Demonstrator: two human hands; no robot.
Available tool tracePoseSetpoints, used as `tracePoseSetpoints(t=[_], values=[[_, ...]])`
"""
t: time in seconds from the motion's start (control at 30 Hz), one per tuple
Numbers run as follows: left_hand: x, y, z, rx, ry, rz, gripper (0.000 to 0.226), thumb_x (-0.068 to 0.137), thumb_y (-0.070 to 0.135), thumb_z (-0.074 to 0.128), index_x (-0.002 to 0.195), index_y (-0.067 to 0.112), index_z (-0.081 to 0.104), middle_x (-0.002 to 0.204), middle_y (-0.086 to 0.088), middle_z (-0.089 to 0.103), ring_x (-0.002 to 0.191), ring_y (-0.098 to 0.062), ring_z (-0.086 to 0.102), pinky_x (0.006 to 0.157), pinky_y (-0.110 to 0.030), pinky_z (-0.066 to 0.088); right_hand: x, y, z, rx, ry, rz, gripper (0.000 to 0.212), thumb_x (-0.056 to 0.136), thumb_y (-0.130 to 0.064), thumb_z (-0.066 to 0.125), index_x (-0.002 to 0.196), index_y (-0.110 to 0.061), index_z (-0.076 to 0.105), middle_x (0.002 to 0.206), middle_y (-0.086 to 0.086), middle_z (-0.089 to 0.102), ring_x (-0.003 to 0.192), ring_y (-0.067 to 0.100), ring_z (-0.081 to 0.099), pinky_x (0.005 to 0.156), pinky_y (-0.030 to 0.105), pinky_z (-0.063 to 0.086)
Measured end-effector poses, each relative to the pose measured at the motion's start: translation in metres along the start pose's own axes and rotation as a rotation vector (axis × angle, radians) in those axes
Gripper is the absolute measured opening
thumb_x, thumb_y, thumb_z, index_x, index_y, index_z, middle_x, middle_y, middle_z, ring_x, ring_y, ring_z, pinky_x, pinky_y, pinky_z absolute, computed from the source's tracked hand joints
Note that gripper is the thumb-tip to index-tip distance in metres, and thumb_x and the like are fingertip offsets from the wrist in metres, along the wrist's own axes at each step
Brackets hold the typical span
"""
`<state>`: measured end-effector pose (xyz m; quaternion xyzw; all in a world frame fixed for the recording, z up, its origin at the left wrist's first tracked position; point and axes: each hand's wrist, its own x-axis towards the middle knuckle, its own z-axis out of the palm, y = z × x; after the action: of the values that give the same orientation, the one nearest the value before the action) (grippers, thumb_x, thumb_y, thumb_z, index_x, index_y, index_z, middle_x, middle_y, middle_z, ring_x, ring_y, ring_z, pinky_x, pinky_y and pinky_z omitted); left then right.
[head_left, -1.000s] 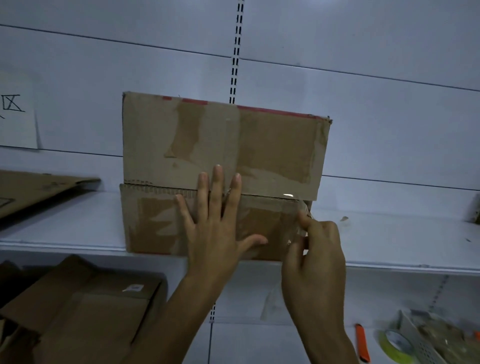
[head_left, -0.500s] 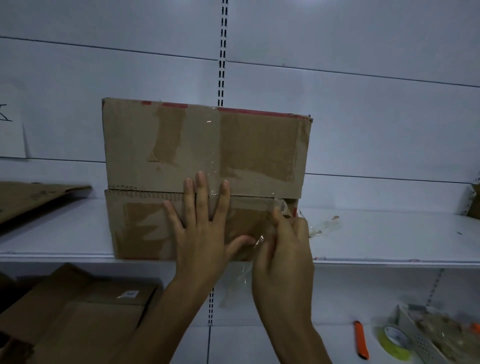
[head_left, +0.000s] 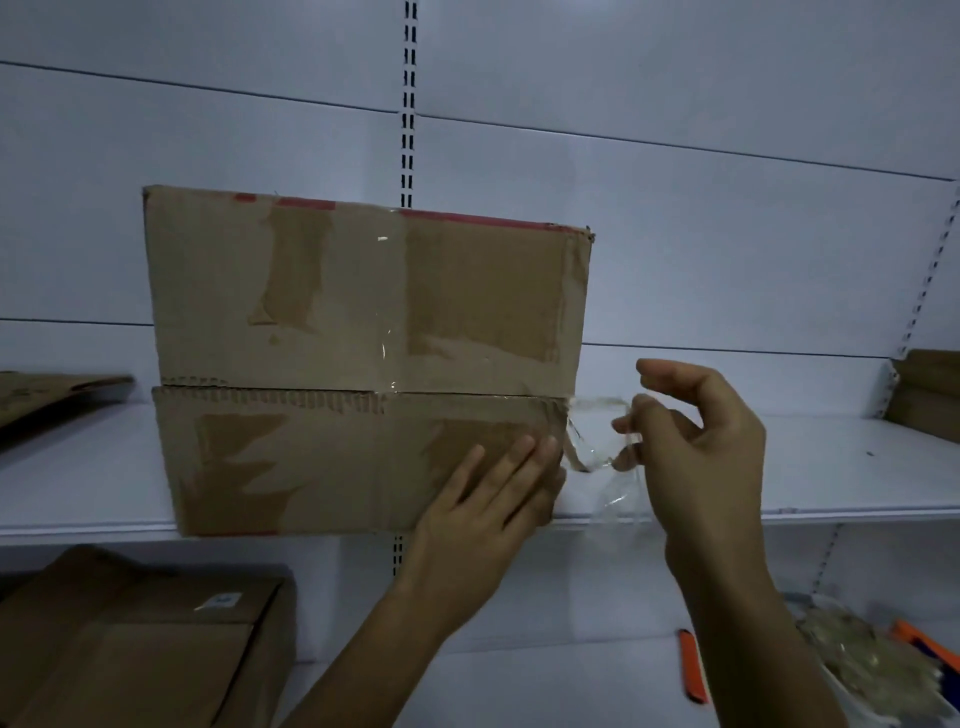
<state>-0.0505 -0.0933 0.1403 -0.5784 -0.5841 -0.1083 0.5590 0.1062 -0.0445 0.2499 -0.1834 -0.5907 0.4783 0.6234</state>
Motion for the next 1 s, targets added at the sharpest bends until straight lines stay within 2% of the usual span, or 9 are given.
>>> tracePoseSetpoints(t=[0.1, 0.2, 0.27, 0.43, 0.57, 0.63, 0.73, 0.83, 1.0], values=[[0.003, 0.006, 0.011, 0.010, -0.016, -0.081, 0.063, 0.094, 0.033, 0.032, 0.151, 0.011, 0.017, 0.161, -0.006, -0.002, 0.148, -0.020, 0.002, 0.118, -0.038, 0.004, -0.003, 0.000, 0.003, 0.001, 0.002, -0.038, 0.027, 0.092, 0.003, 0.052, 0.092, -0.021, 0.063, 0.085, -0.010, 0.065, 0.064, 0.004, 0.064, 0.050, 0.015, 0.048], [0.011, 0.009, 0.015, -0.093, 0.093, -0.127, 0.051, 0.101, 0.028, 0.018, 0.150, 0.016, 0.020, 0.152, -0.003, 0.024, 0.147, -0.014, -0.006, 0.117, -0.033, 0.008, -0.016, -0.001, 0.021, -0.145, -0.084, -0.203, 0.036, 0.087, 0.007, 0.051, 0.081, -0.027, 0.060, 0.080, -0.010, 0.064, 0.072, 0.008, 0.062, 0.061, 0.022, 0.052], [0.012, 0.012, 0.021, -0.048, 0.091, -0.100, 0.045, 0.101, 0.033, 0.027, 0.142, 0.016, 0.034, 0.147, -0.003, 0.031, 0.147, -0.017, -0.005, 0.117, -0.035, 0.011, -0.013, -0.006, 0.030, -0.213, -0.116, -0.309, 0.040, 0.084, 0.011, 0.051, 0.078, -0.028, 0.058, 0.083, -0.008, 0.063, 0.076, 0.008, 0.060, 0.066, 0.019, 0.050], [0.007, 0.016, 0.026, 0.007, 0.055, -0.109, 0.060, 0.092, 0.040, 0.050, 0.145, 0.016, 0.036, 0.159, -0.005, 0.010, 0.146, -0.020, 0.011, 0.116, -0.038, 0.014, 0.020, -0.016, 0.018, -0.100, -0.045, -0.252, 0.036, 0.083, 0.010, 0.054, 0.078, -0.025, 0.056, 0.078, -0.012, 0.060, 0.067, 0.017, 0.061, 0.062, 0.022, 0.055], [0.007, 0.015, 0.026, 0.036, 0.111, -0.106, 0.062, 0.099, 0.035, 0.027, 0.152, 0.008, 0.008, 0.159, -0.008, -0.011, 0.148, -0.021, -0.005, 0.115, -0.037, 0.010, -0.002, -0.015, 0.015, -0.141, -0.163, -0.319, 0.037, 0.083, 0.011, 0.054, 0.077, -0.025, 0.055, 0.075, -0.007, 0.059, 0.070, 0.019, 0.060, 0.063, 0.022, 0.053], [0.006, 0.014, 0.026, 0.027, 0.126, -0.087, 0.055, 0.103, 0.026, 0.010, 0.150, 0.003, -0.008, 0.160, -0.010, -0.010, 0.148, -0.023, -0.004, 0.114, -0.037, 0.010, -0.019, -0.011, 0.005, -0.145, -0.184, -0.305, 0.033, 0.083, 0.010, 0.056, 0.076, -0.022, 0.055, 0.075, -0.003, 0.060, 0.067, 0.018, 0.060, 0.059, 0.023, 0.054], [0.008, 0.014, 0.025, 0.010, 0.106, -0.102, 0.053, 0.101, 0.028, 0.023, 0.149, 0.008, 0.013, 0.156, -0.008, 0.018, 0.144, -0.022, 0.012, 0.114, -0.037, 0.013, -0.036, 0.008, -0.010, -0.079, -0.135, -0.093, 0.026, 0.085, 0.007, 0.059, 0.080, -0.018, 0.058, 0.079, -0.002, 0.067, 0.067, 0.019, 0.067, 0.055, 0.028, 0.057], [0.009, 0.014, 0.022, 0.016, 0.059, -0.110, 0.064, 0.094, 0.038, 0.042, 0.147, 0.011, 0.020, 0.153, -0.004, 0.025, 0.143, -0.021, 0.021, 0.115, -0.039, 0.013, -0.039, 0.038, -0.020, -0.050, -0.039, 0.098, 0.016, 0.091, -0.003, 0.056, 0.089, -0.017, 0.062, 0.083, -0.003, 0.070, 0.068, 0.025, 0.069, 0.054, 0.034, 0.058], [0.012, 0.013, 0.015, 0.020, 0.083, -0.106, 0.059, 0.092, 0.036, 0.051, 0.144, 0.011, 0.037, 0.152, -0.006, 0.034, 0.137, -0.021, 0.034, 0.111, -0.039, 0.022, -0.016, 0.064, -0.020, -0.183, -0.126, 0.129, 0.016, 0.095, -0.010, 0.053, 0.097, -0.023, 0.061, 0.077, -0.001, 0.072, 0.069, 0.018, 0.070, 0.053, 0.025, 0.057]])
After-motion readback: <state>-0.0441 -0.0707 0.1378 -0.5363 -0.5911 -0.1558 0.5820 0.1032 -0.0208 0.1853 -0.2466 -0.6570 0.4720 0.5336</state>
